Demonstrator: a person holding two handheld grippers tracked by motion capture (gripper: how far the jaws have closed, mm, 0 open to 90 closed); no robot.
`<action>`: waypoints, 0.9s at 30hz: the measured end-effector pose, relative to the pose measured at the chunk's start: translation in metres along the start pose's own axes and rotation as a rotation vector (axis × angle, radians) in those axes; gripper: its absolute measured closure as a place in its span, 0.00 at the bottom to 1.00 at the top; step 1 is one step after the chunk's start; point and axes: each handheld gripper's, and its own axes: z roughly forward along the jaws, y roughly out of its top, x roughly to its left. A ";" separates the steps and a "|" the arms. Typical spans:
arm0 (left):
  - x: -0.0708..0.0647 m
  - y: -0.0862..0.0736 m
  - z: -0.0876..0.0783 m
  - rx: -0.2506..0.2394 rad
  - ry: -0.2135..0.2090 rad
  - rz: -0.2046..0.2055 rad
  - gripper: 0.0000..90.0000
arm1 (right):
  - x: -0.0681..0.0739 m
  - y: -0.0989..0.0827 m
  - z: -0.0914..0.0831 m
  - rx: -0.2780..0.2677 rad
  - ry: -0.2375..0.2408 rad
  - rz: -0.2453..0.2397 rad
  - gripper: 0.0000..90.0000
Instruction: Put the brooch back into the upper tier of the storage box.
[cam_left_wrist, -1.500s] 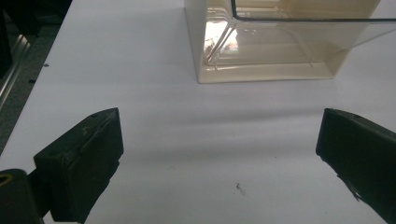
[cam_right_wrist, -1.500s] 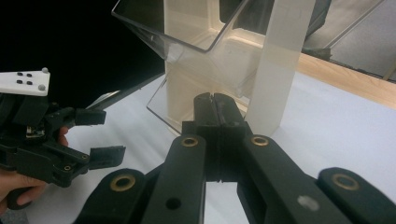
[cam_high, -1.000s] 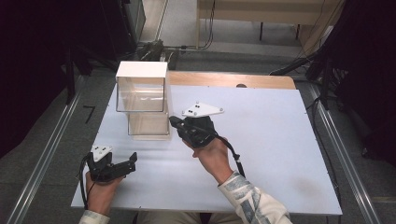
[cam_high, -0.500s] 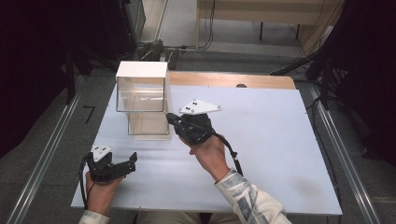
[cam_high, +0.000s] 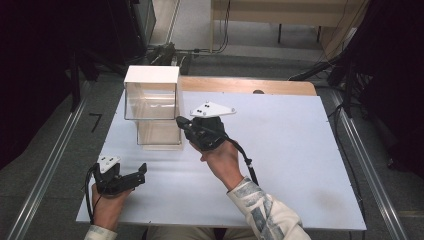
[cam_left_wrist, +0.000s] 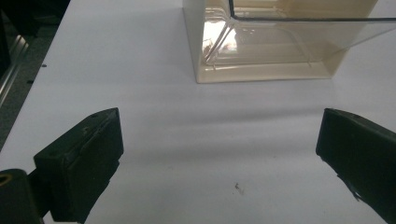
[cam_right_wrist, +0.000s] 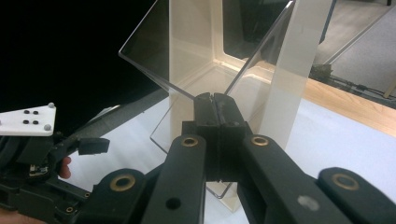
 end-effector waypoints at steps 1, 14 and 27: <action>0.000 0.000 0.000 -0.001 0.001 0.002 0.02 | 0.000 0.001 0.001 0.003 -0.002 0.000 0.97; -0.001 0.000 0.000 -0.003 -0.004 0.000 0.02 | 0.000 0.013 0.007 -0.020 -0.011 0.003 0.97; -0.001 0.000 0.000 -0.001 -0.009 0.003 0.02 | 0.003 0.024 0.023 -0.022 -0.013 -0.002 0.97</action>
